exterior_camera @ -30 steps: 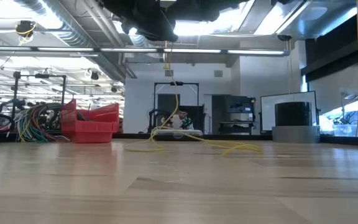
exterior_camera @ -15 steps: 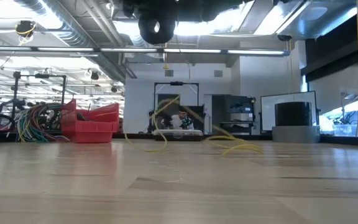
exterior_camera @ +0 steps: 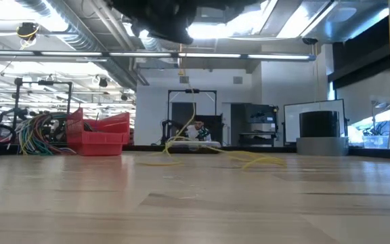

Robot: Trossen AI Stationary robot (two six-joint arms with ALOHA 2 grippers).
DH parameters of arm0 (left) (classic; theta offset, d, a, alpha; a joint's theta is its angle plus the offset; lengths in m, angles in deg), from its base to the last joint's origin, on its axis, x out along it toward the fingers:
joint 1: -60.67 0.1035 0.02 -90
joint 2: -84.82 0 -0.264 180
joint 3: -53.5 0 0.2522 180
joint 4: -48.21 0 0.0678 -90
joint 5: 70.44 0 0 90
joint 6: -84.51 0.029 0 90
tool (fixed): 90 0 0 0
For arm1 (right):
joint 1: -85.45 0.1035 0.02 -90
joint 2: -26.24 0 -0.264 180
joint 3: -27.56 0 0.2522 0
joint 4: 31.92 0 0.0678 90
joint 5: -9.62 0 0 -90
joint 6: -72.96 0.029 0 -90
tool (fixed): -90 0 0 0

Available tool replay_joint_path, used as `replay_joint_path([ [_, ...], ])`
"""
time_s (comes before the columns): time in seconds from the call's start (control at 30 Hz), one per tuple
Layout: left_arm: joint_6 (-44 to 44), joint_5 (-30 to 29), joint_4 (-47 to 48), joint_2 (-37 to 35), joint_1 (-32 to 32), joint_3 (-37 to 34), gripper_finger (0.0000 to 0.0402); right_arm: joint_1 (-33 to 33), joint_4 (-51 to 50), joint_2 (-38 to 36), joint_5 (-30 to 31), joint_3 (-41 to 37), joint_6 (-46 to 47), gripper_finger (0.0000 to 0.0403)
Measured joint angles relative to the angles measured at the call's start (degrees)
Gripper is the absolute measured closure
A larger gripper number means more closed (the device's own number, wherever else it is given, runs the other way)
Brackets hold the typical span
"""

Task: Coil cords
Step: Coil the yellow wire on the spool

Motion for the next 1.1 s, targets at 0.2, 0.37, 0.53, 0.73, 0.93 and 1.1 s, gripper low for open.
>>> replay_joint_path([
  [0.2,-0.1,-0.2,0.0,0.0,0.1,0.2,0.0396,0.0,-2.1,-4.6,-0.5,-0.2,0.2,0.0397],
  [0.37,0.0,0.1,0.4,-0.1,0.2,0.2,0.0396,0.0,-3.5,-9.9,-1.6,-0.2,-0.1,0.0397],
  [0.53,0.2,0.3,0.9,0.0,0.2,0.1,0.0396,0.0,-4.8,-15.0,-2.9,-0.2,-0.1,0.0397],
  [0.73,0.2,0.5,1.6,0.2,0.3,0.0,0.0396,0.0,-5.4,-19.9,-4.3,-0.1,-0.1,0.0397],
  [0.93,1.3,0.7,2.4,0.3,0.3,-0.2,0.0396,0.0,-7.7,-21.4,-4.3,0.2,0.1,0.0397],
  [1.1,2.5,0.8,3.3,0.0,0.1,-0.3,0.0396,0.0,-12.7,-20.7,-6.6,0.4,1.5,0.0397],
])
